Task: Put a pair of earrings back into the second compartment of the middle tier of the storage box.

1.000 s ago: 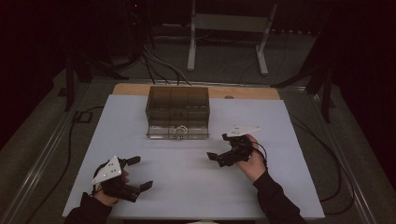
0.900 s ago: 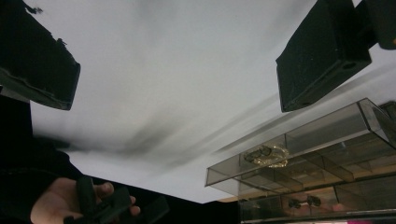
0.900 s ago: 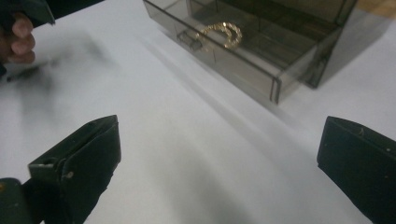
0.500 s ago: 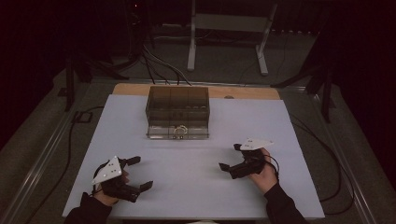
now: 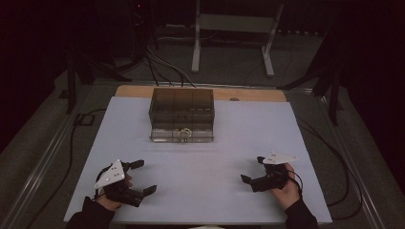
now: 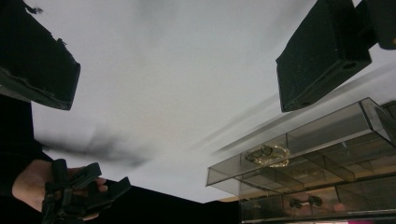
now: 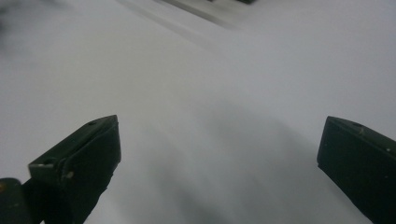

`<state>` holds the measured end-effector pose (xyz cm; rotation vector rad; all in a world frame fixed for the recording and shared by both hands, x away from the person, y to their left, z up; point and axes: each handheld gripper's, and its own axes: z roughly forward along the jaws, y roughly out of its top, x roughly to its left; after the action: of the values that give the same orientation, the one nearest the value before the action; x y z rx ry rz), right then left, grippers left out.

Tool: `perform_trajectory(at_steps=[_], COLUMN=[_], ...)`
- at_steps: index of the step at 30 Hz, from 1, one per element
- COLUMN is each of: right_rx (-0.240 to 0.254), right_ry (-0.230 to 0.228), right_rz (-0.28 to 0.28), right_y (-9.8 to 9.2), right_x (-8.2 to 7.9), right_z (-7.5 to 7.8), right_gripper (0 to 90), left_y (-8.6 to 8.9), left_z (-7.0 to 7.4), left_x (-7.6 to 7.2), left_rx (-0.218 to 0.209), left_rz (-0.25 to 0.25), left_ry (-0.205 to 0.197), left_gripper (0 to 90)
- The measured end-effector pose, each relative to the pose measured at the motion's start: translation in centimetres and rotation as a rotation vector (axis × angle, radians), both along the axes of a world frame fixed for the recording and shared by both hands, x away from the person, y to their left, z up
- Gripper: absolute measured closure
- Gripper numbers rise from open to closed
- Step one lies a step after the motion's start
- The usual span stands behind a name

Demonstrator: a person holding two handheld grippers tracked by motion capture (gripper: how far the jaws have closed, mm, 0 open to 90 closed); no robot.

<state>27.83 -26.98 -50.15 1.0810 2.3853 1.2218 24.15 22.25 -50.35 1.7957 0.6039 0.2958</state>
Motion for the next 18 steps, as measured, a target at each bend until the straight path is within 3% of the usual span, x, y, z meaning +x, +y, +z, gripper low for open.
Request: perform_trajectory(at_steps=[10,18], right_rx=[0.007,0.037], right_ry=[0.003,-0.023], right_rz=[-0.065,-0.124], right_y=[-2.5,-3.8], right_x=[-1.3,-2.4], right_z=[-0.7,-0.6], right_gripper=[0.0,0.0], left_y=[0.0,-0.1], left_z=[0.0,0.0], left_x=[0.0,0.0], left_rx=[0.002,0.003], left_rz=[0.001,0.001], left_ry=[-0.001,-0.001], left_gripper=[0.4,0.4])
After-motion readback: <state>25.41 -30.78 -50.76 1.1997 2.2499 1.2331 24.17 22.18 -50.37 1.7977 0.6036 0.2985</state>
